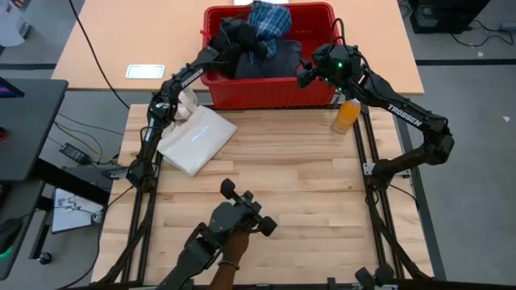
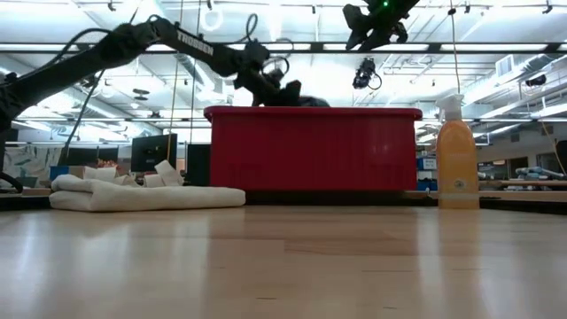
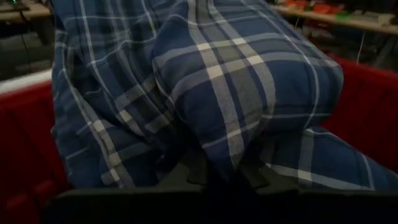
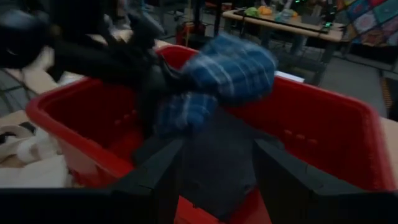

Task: Fold Laundry from Bin
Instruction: Remove the blue shorts from the red organizer bin

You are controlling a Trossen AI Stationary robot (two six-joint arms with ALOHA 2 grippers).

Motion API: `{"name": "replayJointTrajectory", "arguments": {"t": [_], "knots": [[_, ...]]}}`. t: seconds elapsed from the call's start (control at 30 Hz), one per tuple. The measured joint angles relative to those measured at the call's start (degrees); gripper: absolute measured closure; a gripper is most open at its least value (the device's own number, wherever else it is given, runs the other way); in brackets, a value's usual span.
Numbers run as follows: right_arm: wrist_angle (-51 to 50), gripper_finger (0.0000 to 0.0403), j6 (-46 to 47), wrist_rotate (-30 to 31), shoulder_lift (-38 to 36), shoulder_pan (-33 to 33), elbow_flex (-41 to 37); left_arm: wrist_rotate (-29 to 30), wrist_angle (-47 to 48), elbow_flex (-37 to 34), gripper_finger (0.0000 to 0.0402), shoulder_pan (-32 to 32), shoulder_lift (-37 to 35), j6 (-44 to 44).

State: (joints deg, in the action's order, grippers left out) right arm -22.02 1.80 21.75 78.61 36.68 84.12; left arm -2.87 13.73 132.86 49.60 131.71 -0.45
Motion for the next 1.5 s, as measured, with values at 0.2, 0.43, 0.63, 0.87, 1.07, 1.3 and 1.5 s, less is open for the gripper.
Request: {"name": "replayJointTrajectory", "arguments": {"t": [0.2,0.43,0.63,0.87,1.07,1.3,1.5], "knots": [[-3.43,0.0206,1.37,-1.18,-5.49,2.28,0.00,-8.25,4.11,0.00,0.0376,0.43,-6.08,2.13],[-14.73,0.0206,5.76,-6.17,-10.83,7.79,0.00,-32.05,20.28,0.21,0.0376,-0.35,-13.90,9.90],[-23.19,0.0206,7.75,-6.64,-14.68,9.62,0.00,-37.29,44.76,0.28,0.0376,-5.47,-16.63,18.90],[-26.98,0.0206,8.58,-6.86,-18.51,10.11,0.00,-28.94,55.26,-8.68,0.0376,-17.49,-15.84,27.51],[-32.58,0.0206,11.17,-6.46,-20.34,10.09,0.00,-21.81,41.16,-25.78,0.0376,-25.80,-15.79,27.25],[-35.85,0.0206,13.08,-6.85,-21.52,10.09,0.00,-3.65,25.96,-43.23,0.0358,-30.99,-15.77,19.71],[-35.63,0.0206,11.81,-6.47,-21.38,10.09,0.00,1.75,30.93,-41.85,0.0242,-32.30,-15.81,16.29]]}}
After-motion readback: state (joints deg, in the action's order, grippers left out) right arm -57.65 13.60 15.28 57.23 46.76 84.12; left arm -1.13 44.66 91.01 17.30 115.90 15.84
